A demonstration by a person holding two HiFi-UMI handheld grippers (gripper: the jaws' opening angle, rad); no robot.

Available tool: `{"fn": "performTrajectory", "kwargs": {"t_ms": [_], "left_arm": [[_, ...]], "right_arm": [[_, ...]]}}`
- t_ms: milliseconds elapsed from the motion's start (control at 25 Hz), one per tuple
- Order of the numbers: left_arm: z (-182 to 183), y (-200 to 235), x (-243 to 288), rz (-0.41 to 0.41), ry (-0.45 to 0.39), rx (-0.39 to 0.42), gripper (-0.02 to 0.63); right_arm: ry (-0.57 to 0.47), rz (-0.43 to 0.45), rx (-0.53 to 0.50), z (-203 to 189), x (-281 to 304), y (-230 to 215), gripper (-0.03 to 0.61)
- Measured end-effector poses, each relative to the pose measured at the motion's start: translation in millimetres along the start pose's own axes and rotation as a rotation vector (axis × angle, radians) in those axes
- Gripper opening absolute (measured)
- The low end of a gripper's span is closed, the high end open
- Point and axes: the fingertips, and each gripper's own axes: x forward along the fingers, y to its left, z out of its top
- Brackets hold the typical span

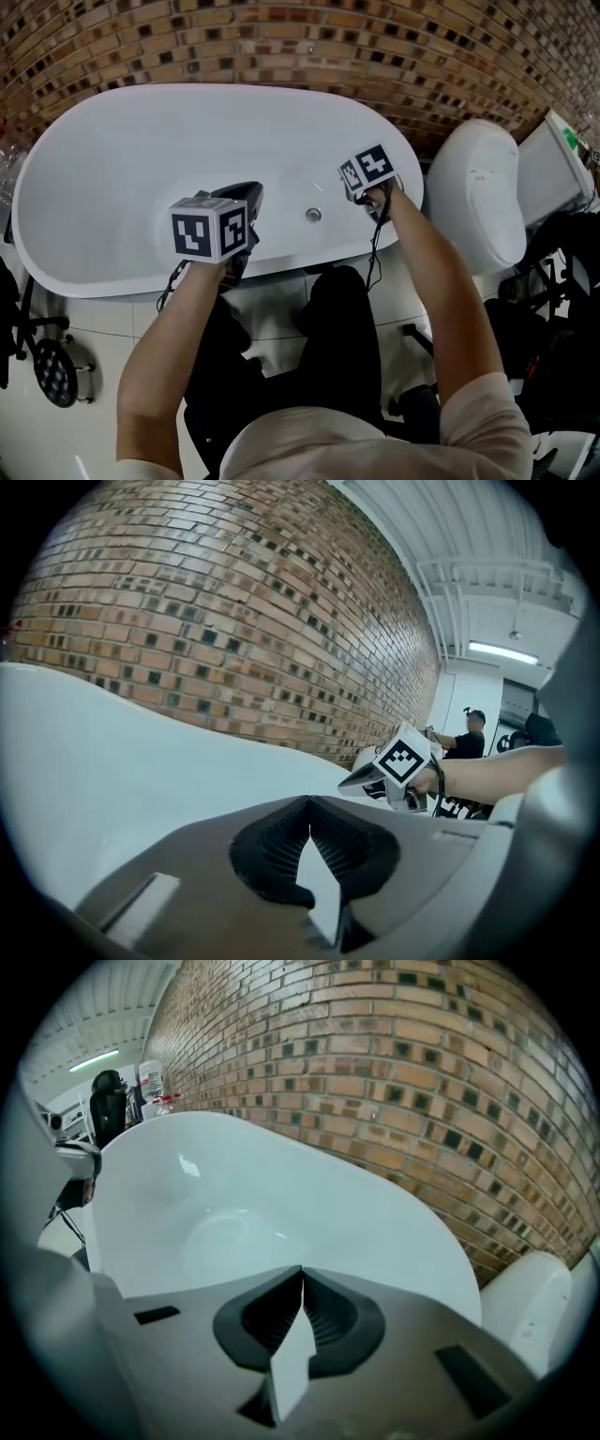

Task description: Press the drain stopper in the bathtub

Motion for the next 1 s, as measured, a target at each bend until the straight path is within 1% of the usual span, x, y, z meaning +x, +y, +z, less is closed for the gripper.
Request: {"fn": "performTrajectory", "kwargs": {"t_ms": [160, 320, 560, 760, 920, 1000], "left_arm": [[2, -8, -18, 0.0, -0.027, 0.012, 0.006], [4, -16, -35, -0.003, -0.058, 0.017, 0.006], [1, -36, -60, -0.014, -0.1, 0.042, 0.006], [-3, -56, -82, -0.025, -0.134, 0.066, 0.006], [-13, -65, -99, -0.036, -0.155, 0.071, 0.006], [-18, -68, -108, -0.038, -0.164, 0.072, 0.006]], "right_arm": [[-0.092, -0.009, 0.035, 8, -32, 10, 0.015], [-0.166, 0.019, 0.041, 12, -59, 27, 0.015], [-0.25, 0.038, 0.053, 3, -102, 45, 0.015], [-0.355, 0.056, 0.064, -1, -145, 63, 0.015], [-0.425, 0.058, 0.047, -7, -169, 80, 0.015], [-0.458, 0.071, 0.057, -10, -178, 89, 0.015]]}}
